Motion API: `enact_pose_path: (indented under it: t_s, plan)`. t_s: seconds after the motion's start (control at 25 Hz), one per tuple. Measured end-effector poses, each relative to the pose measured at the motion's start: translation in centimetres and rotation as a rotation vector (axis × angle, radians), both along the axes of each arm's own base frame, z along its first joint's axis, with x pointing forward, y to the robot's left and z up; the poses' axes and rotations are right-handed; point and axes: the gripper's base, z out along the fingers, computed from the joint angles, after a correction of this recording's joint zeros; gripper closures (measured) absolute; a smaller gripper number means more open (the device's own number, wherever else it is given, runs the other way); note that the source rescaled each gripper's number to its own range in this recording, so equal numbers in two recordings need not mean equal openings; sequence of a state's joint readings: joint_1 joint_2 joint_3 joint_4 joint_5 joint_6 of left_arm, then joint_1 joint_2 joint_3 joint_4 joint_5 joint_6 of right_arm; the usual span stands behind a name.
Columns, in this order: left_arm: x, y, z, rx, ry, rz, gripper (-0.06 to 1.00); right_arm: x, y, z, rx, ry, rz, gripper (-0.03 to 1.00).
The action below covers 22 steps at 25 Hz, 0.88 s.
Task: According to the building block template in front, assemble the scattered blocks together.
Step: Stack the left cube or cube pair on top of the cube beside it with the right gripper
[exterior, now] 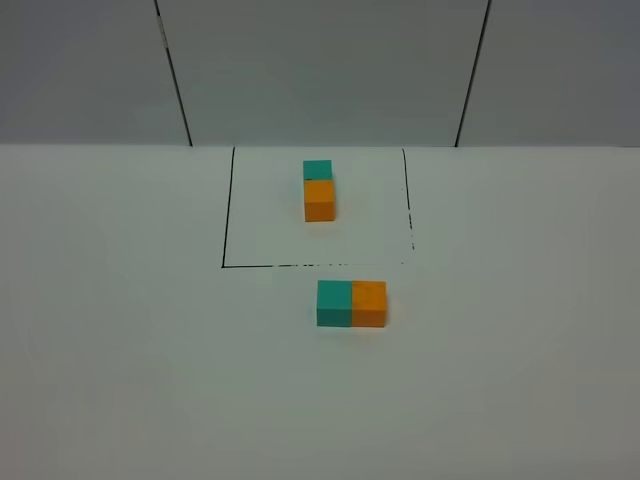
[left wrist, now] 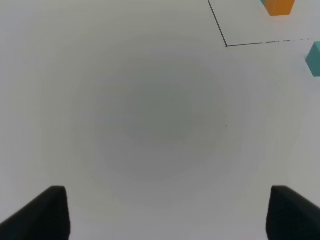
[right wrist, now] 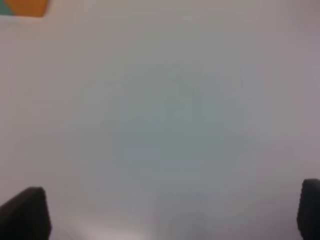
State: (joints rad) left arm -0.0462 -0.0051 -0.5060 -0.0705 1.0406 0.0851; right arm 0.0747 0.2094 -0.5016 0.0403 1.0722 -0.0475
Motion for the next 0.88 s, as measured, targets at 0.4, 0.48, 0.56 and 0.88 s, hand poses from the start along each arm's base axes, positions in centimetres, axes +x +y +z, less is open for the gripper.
enact_pose_path:
  t_s: [0.4, 0.48, 0.56, 0.88]
  plan:
    - [0.0, 0.0, 0.0, 0.0, 0.0, 0.0, 0.27, -2.0, -0.2, 0.2, 0.016, -0.142, -0.017, -0.03]
    - [0.0, 0.0, 0.0, 0.0, 0.0, 0.0, 0.27, -2.3, -0.3, 0.2, 0.017, -0.162, -0.027, -0.03]
    - [0.0, 0.0, 0.0, 0.0, 0.0, 0.0, 0.27, -2.6, -0.4, 0.2, 0.021, -0.18, -0.036, -0.03]
    - [0.0, 0.0, 0.0, 0.0, 0.0, 0.0, 0.27, -3.2, -0.7, 0.2, 0.031, -0.218, -0.077, -0.03]
